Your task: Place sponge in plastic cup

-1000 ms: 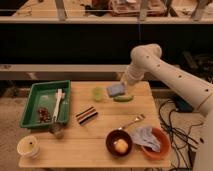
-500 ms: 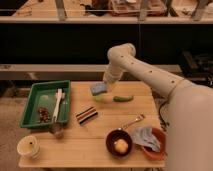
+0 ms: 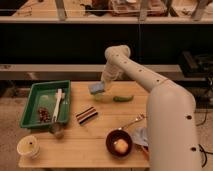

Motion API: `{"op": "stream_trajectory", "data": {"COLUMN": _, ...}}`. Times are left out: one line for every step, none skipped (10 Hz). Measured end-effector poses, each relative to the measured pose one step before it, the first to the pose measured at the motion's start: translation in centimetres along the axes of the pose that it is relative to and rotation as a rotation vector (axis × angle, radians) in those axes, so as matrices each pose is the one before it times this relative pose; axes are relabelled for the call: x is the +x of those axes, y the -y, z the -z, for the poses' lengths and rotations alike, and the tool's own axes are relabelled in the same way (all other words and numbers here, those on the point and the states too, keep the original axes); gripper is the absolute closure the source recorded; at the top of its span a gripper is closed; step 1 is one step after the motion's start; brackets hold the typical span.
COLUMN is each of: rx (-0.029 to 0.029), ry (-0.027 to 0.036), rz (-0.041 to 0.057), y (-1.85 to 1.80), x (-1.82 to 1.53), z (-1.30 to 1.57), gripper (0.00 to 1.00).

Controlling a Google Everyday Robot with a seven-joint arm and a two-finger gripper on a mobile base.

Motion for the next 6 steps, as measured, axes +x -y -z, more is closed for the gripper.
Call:
{"op": "stream_trajectory", "data": {"rx": -0.00699, "ry": 0.00123, "rz": 0.00074, "y": -0.213, "x": -0.015, "z": -0.349, "gripper": 0.61}}
{"op": "stream_trajectory", "data": {"rx": -0.00269, "ry": -0.00134, "rz": 0.00154, "y": -0.103, "x": 0.007, "z": -0.182, "gripper": 0.59}}
{"op": "stream_trajectory", "data": {"rx": -0.00566, "ry": -0.00785, "rz": 0.00062, "y": -0.071, "x": -0.083, "z": -0.297, "gripper": 0.5}}
{"op": "stream_trajectory", "data": {"rx": -0.00185, "ry": -0.00689, "rz": -0.00152, "y": 0.142, "x": -0.304, "z": -0.193, "gripper": 0.4}}
{"op": "stream_trajectory", "data": {"rx": -0.00018, "ry": -0.00655, "rz": -0.00195, "y": 0.093, "x": -0.211, "z": -0.236, "gripper": 0.32}}
{"op": "stream_trajectory", "data": {"rx": 0.00297, "ry": -0.008, "rz": -0.00709, "y": 0.094, "x": 0.05, "z": -0.103, "gripper": 0.24}}
